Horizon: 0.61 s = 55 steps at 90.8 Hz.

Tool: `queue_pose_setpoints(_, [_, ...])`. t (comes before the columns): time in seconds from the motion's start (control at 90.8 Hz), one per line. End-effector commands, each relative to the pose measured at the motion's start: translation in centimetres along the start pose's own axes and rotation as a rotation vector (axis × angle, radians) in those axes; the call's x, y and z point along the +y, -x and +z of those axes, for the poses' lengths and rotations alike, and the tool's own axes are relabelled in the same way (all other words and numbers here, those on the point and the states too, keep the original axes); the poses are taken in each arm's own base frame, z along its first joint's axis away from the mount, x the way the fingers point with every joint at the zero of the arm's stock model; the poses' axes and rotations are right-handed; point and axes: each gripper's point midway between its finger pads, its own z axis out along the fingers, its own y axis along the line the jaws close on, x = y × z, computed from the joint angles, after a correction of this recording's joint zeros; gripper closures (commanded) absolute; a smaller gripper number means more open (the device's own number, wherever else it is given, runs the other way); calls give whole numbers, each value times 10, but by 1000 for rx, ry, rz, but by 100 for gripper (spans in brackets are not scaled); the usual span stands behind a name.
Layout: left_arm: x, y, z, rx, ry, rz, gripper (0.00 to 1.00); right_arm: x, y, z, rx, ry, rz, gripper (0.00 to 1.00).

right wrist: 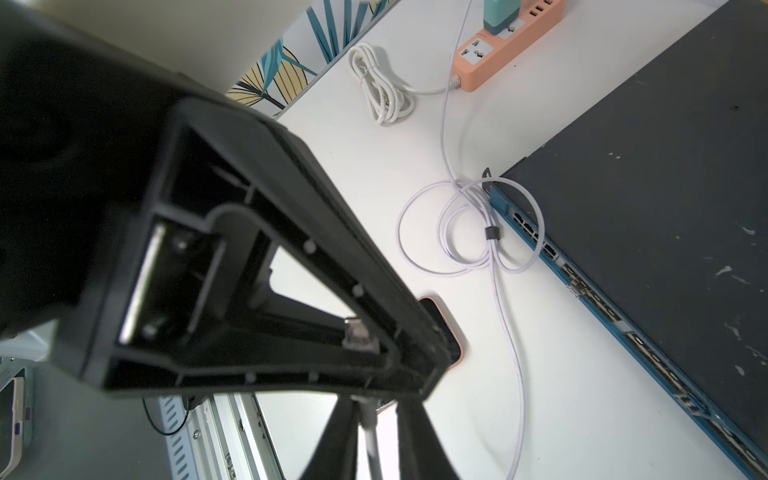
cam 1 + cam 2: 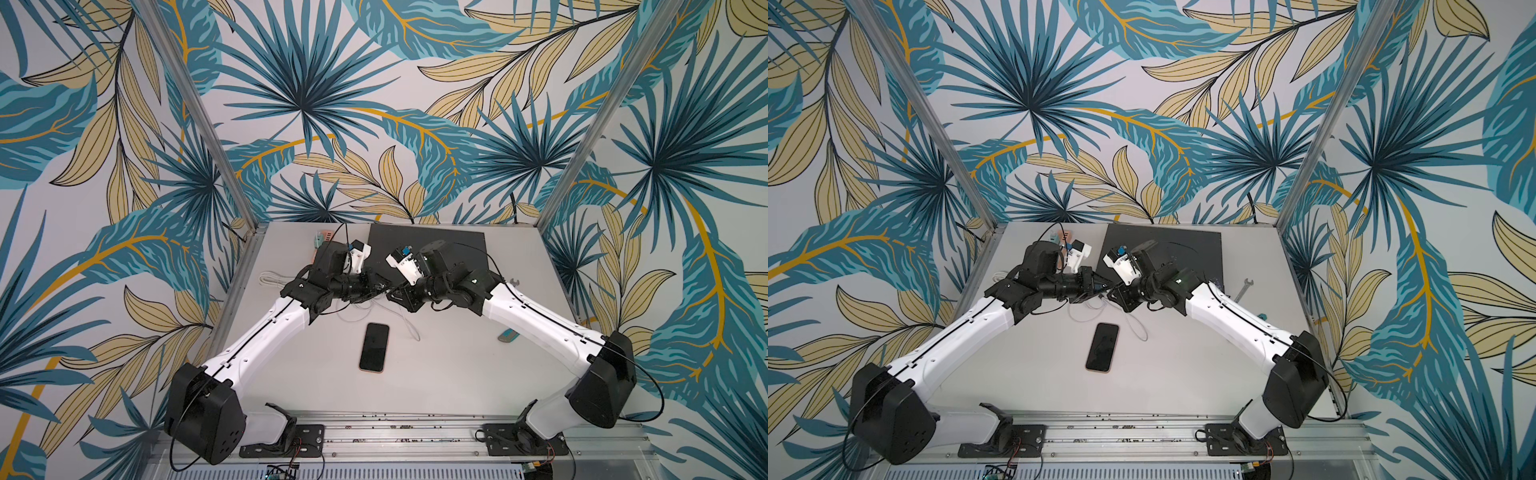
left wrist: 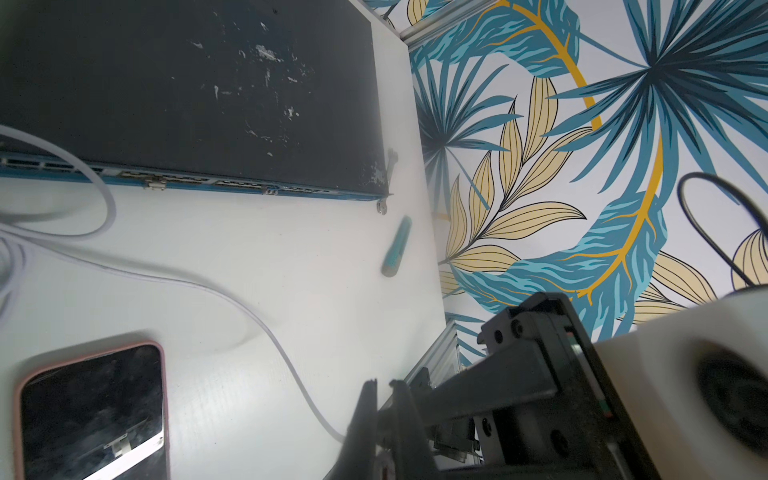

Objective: Plug the charging cable into the phone
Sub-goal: Pick up the charging cable from the center of the board.

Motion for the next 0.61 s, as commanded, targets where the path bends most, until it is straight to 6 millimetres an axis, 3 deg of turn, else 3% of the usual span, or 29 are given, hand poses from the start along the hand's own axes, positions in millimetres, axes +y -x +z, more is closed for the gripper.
queue_pose_setpoints(0.0, [-8,1,-1,-6,-31,17,100,-10,-11,9,25,-33,15,88])
queue_pose_setpoints(0.176, [-7,2,0,-12,-24,12,100,-13,-14,6,23,-56,15,100])
queue_pose_setpoints(0.297, [-7,3,0,-14,-22,6,100,-14,-15,4,15,-65,15,100])
queue_pose_setpoints(0.331, [-6,3,0,-16,-17,5,88,-15,-15,3,14,-66,13,100])
queue_pose_setpoints(0.375, [-4,4,-2,-20,-1,4,51,-14,-15,3,11,-66,9,100])
queue_pose_setpoints(0.463, [2,7,-9,-45,61,16,4,-14,-17,1,10,-68,-3,100])
queue_pose_setpoints(0.595, [14,12,-30,-106,177,34,0,-17,-25,-4,16,-86,-28,100])
